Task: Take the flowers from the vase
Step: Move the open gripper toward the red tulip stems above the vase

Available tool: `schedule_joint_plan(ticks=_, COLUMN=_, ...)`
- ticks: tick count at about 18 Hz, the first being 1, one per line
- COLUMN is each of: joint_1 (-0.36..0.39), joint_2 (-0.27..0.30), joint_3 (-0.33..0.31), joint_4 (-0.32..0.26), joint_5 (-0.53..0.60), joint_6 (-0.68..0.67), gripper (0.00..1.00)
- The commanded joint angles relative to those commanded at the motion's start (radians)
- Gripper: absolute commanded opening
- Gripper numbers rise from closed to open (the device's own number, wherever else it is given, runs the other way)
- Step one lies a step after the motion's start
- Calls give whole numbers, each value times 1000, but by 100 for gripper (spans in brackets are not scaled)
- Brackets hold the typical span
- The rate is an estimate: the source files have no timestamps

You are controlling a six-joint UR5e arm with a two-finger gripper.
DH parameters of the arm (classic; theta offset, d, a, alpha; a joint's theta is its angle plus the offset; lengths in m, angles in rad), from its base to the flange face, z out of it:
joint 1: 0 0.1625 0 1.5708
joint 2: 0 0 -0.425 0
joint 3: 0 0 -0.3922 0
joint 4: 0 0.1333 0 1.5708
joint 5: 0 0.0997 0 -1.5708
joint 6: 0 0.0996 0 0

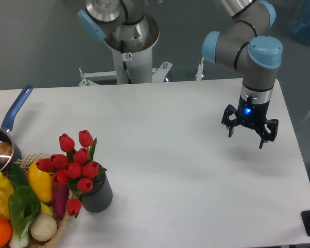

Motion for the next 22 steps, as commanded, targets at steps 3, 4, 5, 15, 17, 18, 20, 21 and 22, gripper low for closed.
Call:
schedule_joint_plan(ticks=3, joint_1=-2, joint_2=-5, joint_3=-2, joint_4=0, joint_5=18, joint_6=-2, gripper=100)
schedule_joint_plan(ticks=4, joint_1=-2, joint_2=-5, joint_3=-5, joint_4=0, joint_5=18, joint_6=-2, gripper=100)
schedule_joint_plan(ticks=5, joint_1=-3, joint_2=-5, joint_3=-11, joint_4=2, joint_5=18, joint_6=-11, gripper=100)
schedule_joint_plan(ticks=15, joint_1=-172, joint_2=70, joint_3=-95, joint_4=-3, joint_5=-41, joint_6=-150, gripper=100)
schedule_joint_plan(ticks=17, joint_1=-207, joint_2=81, joint_3=-115, joint_4=-8, joint_5=-122, joint_6=-173, gripper=100)
schedule_joint_plan(ticks=18, joint_1=-215, joint_2=87, joint_3=-132, joint_4=-6, joint_5=-200, joint_6=-176, gripper=100)
schedule_joint_plan(ticks=20, joint_1=-227, joint_2=95, joint_3=-141, joint_4=-8, joint_5=-346, joint_6=-181, gripper=100)
schedule_joint_plan(ticks=21, joint_1=-232, joint_2=95, joint_3=-144, joint_4=-6, joint_5=-386, joint_6=-181, gripper=100)
schedule_joint_plan(ticks=22, joint_1=-236, joint_2=98, joint_3=-146, joint_4=-6, joint_5=-415, joint_6=-180, gripper=100)
